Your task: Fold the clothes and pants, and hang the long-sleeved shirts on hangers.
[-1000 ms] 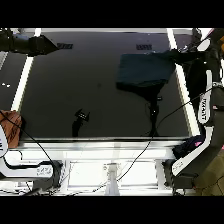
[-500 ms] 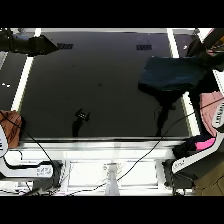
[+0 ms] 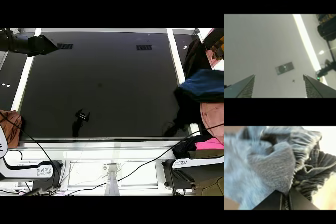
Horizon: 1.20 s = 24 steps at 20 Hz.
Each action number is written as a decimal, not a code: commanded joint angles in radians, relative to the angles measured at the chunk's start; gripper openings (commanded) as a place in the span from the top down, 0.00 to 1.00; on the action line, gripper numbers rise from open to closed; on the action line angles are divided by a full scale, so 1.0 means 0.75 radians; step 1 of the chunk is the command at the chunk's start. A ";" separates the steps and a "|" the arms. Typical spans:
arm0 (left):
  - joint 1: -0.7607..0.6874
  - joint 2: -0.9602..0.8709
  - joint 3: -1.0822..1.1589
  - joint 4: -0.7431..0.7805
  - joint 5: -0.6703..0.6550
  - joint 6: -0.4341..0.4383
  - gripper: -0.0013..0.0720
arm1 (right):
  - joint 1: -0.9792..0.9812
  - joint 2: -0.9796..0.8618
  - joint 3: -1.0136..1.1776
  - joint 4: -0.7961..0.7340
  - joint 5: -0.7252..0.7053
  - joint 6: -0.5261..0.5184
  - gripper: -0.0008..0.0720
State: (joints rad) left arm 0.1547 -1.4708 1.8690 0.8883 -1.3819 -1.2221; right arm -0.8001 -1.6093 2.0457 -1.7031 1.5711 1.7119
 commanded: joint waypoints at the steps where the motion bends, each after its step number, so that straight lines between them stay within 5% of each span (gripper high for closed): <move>1: 0.013 0.030 0.001 0.001 0.000 -0.001 0.04 | -0.187 0.052 -0.007 -0.103 0.365 -0.007 0.94; 6: 0.066 0.055 0.001 0.001 0.001 -0.001 0.04 | -0.334 0.108 -0.058 -0.092 0.358 -0.006 0.93; 9: 0.098 0.055 0.001 0.001 0.001 -0.001 0.04 | -0.355 0.108 -0.058 -0.087 0.327 -0.151 0.27; 10: 0.108 0.055 0.001 0.001 0.001 -0.001 0.04 | -0.355 0.108 -0.058 -0.048 0.311 -0.160 0.23; 15: 0.123 0.052 0.001 0.000 0.001 -0.001 0.04 | -0.334 0.108 -0.058 0.109 0.280 -0.160 0.23; 20: 0.123 0.052 0.001 0.000 0.001 -0.001 0.04 | -0.277 0.108 -0.057 0.923 0.080 -0.342 0.24; 21: 0.123 0.052 0.001 0.000 0.001 -0.001 0.04 | -0.240 0.108 -0.057 1.084 0.053 -0.444 0.27; 22: 0.123 0.052 0.001 0.000 0.001 -0.001 0.04 | -0.190 0.108 -0.057 1.245 0.032 -0.537 0.43; 24: 0.123 0.052 0.001 0.000 0.001 -0.001 0.04 | -0.072 0.109 -0.039 1.444 -0.013 -0.659 0.55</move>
State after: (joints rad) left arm 0.2459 -1.4311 1.8690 0.8883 -1.3815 -1.2224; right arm -0.9413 -1.5288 2.0068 -0.9493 1.6310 1.3773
